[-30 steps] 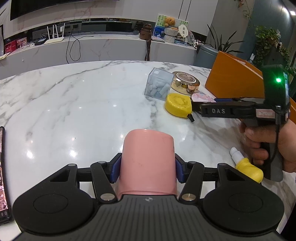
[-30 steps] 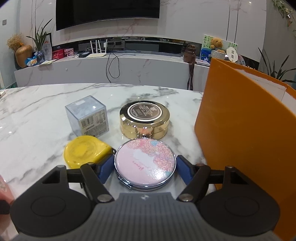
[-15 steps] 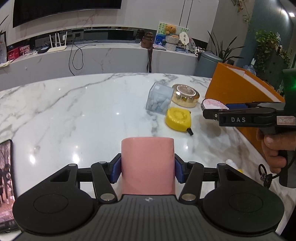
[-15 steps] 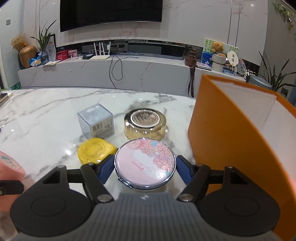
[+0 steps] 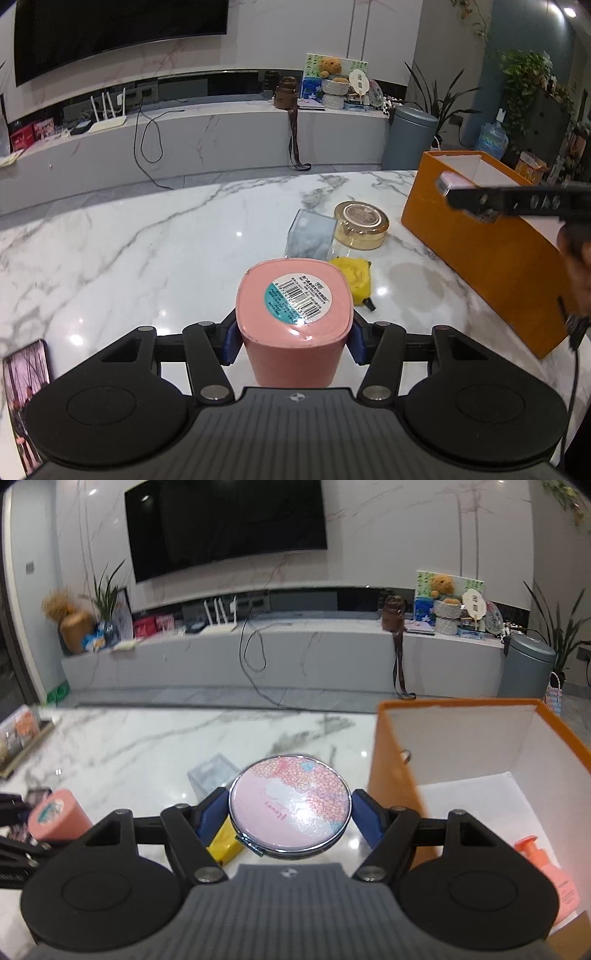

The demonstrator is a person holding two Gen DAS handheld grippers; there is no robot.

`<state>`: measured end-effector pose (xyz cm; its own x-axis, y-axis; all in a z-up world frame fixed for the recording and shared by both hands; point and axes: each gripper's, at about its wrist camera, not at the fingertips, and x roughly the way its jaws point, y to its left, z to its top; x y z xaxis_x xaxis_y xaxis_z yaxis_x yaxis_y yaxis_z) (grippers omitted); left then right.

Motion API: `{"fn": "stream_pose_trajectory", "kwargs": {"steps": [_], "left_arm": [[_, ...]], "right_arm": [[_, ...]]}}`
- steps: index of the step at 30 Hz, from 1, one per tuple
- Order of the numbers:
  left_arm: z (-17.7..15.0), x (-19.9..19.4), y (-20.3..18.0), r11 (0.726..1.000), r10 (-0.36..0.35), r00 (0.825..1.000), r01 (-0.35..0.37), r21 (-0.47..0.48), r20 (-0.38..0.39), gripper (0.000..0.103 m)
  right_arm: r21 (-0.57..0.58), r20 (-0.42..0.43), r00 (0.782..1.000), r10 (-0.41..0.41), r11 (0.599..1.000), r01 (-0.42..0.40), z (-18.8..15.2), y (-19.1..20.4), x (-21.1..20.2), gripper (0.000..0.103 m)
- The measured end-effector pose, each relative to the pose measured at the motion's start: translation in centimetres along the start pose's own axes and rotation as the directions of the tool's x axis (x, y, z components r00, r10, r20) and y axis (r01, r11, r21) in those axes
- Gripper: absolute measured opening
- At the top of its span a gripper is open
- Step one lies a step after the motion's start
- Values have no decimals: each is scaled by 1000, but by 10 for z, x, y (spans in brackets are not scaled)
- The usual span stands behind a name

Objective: Organize rigid objects
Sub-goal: 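Carry the pink container and compact mirror with both tools over the orange box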

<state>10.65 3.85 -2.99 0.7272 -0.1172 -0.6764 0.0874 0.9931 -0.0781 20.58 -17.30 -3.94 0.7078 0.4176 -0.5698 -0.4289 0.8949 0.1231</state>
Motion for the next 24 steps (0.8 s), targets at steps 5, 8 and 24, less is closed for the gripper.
{"fn": "stream_pose_trajectory", "kwargs": {"steps": [5,8,24], "left_arm": [[18,-5,-17,999,-18,1000,17,47,10,62],[34,-6,-27,997,-56,998,54,59,20,62],[140,14,-123,953,-248,968,235,193,47,62]], "right_arm": [[0,50,998,-37,999,37,19,-19,-24,71],[-59,77,989,-129,989,133,26,-27,-36,71],[24,41,979,-199,980,198,71,-118,-65,71]]}}
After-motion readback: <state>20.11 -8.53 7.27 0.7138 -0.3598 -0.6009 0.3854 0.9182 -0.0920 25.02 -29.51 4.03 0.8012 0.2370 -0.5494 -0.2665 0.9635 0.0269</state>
